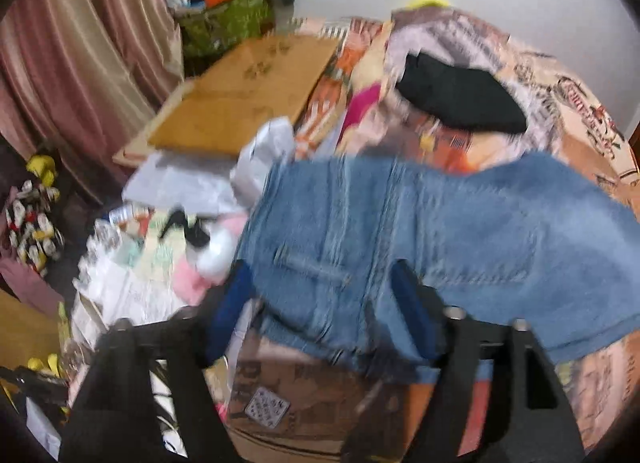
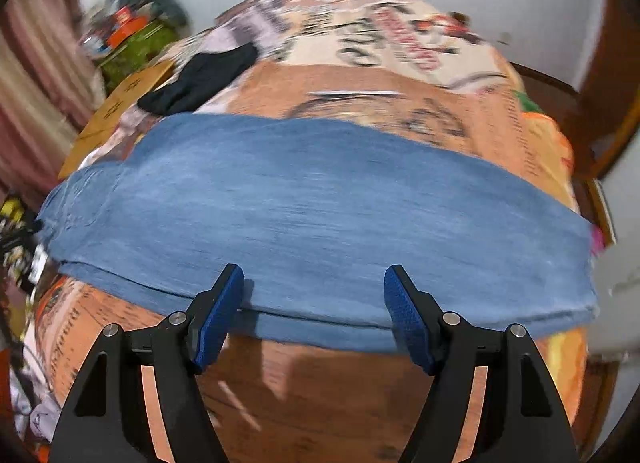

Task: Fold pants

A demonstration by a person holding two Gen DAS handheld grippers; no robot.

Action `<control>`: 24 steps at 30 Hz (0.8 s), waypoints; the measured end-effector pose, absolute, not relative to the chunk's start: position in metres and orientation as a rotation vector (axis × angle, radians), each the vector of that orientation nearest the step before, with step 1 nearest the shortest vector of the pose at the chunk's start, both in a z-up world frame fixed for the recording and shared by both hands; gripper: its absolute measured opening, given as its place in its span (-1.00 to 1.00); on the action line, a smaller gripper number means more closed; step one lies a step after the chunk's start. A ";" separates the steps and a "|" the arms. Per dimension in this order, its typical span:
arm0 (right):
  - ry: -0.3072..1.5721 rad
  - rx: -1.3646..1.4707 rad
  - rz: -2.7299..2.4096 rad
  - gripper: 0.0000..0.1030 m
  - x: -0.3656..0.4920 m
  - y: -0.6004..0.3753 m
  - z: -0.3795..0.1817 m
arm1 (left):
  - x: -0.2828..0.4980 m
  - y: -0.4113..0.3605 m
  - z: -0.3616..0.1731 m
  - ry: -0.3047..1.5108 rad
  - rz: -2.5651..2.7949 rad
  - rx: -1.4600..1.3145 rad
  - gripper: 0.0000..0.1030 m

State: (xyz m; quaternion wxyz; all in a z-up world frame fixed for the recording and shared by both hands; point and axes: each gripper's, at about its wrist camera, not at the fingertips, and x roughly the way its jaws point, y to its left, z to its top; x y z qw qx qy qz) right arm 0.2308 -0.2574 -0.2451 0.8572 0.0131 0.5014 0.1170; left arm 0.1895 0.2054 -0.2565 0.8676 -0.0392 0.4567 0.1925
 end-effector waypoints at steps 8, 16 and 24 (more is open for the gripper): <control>1.019 0.155 0.029 0.35 0.210 -0.348 -0.233 | 0.242 0.132 -0.221 0.900 0.257 0.011 0.78; 1.020 0.349 -0.123 0.40 0.193 -0.424 -0.253 | 0.290 0.030 -0.231 0.943 0.065 0.123 0.86; 1.058 0.550 -0.220 0.40 0.192 -0.482 -0.289 | 0.314 -0.051 -0.268 1.046 -0.087 0.234 0.86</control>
